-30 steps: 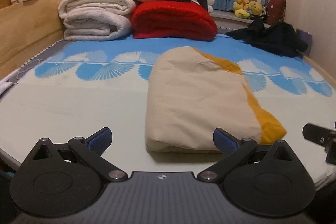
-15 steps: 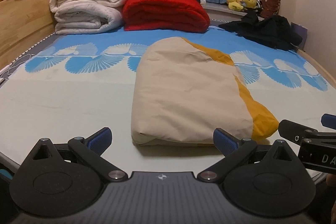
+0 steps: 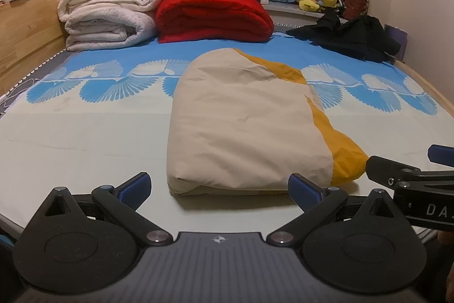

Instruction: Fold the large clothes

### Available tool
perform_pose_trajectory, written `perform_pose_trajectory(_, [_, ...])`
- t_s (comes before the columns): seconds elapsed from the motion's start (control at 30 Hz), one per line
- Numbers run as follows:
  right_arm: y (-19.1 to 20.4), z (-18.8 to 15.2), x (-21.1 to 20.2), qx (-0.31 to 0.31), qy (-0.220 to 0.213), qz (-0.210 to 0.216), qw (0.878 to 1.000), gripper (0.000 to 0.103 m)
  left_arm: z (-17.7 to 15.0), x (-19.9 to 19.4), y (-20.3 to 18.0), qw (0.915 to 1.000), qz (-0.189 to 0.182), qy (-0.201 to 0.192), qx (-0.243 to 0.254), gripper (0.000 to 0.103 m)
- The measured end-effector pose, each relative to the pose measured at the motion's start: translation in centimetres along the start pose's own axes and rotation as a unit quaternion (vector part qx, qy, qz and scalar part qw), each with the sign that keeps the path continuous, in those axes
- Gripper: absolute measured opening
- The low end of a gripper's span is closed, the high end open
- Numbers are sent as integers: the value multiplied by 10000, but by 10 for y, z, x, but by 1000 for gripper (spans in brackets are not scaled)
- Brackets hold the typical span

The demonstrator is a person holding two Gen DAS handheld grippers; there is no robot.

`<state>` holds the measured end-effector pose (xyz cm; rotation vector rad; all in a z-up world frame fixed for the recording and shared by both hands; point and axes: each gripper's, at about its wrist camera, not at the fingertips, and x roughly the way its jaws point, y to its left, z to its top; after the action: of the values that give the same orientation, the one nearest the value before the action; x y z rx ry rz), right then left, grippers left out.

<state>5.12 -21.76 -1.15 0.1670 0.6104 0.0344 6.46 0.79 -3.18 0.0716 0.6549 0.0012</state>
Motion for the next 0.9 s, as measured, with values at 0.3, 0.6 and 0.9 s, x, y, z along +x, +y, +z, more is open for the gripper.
perform_pose_trajectory(0.3, [1, 0, -1, -49, 9, 19, 10000, 102, 1, 3, 3, 9999, -47, 71, -76, 103])
perform_pose_trajectory(0.6, [1, -1, -1, -43, 39, 23, 10000, 102, 1, 4, 3, 9999, -57, 92, -96, 103])
perform_pose_trajectory(0.9, [1, -1, -1, -43, 41, 23, 10000, 102, 1, 4, 3, 9999, -51, 93, -97, 103])
